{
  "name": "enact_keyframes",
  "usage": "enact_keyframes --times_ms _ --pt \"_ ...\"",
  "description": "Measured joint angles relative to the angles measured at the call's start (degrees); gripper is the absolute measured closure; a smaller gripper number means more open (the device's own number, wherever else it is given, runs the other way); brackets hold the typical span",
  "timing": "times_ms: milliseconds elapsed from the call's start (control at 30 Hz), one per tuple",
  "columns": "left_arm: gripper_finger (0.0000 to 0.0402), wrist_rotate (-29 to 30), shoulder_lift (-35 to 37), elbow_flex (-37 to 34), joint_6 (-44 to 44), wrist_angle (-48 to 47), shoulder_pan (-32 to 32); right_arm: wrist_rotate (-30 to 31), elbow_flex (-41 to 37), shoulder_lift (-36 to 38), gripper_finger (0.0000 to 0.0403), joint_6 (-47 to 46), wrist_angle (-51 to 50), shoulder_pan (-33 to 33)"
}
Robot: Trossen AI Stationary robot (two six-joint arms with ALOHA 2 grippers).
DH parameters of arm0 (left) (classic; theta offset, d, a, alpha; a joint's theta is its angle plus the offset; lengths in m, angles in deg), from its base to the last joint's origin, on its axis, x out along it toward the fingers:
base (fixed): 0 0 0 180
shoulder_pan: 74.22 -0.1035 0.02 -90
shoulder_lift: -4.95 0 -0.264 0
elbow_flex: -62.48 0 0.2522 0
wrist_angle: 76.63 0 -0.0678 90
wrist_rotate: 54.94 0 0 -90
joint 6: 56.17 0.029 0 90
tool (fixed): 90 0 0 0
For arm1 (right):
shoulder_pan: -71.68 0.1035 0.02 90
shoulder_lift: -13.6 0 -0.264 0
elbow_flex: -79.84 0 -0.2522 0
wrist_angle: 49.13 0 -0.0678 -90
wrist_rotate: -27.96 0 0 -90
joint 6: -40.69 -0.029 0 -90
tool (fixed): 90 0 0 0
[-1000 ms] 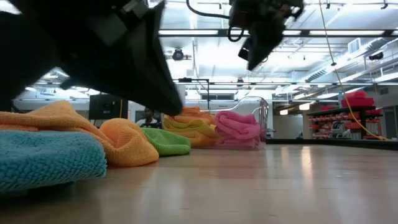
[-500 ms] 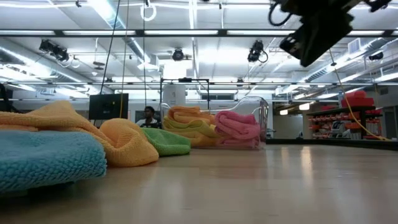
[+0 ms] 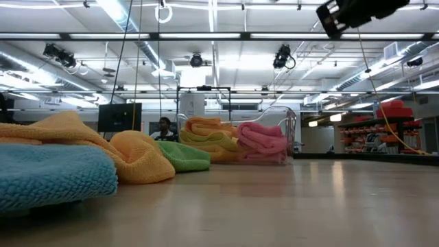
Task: Fold microfiber towels
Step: Fold the orange microfiber cloth
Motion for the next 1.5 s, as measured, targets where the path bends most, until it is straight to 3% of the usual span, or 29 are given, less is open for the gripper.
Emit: enact_keyframes --times_ms 300,533,900,1100,1500 --pt "0.0393 -10.2 0.0 0.0 15.2 22.8 -0.1 0.2 0.6 1.3 0.0363 4.0 4.6 0.0" --pt "0.0384 -11.0 3.3 0.5 24.3 37.9 1.6 0.2 0.6 1.3 0.0363 4.3 4.1 0.1" --pt "0.0392 -14.0 14.7 -0.6 14.8 22.7 0.4 0.2 0.6 1.3 0.0363 3.0 1.9 0.1" --pt "0.0394 -14.1 19.8 -12.6 10.2 25.5 -1.9 0.2 0.6 1.3 0.0363 3.0 1.6 0.1" --pt "0.0394 -13.8 34.9 -45.1 6.8 53.9 -2.6 0.2 -0.2 1.3 0.0363 2.7 3.5 0.1"
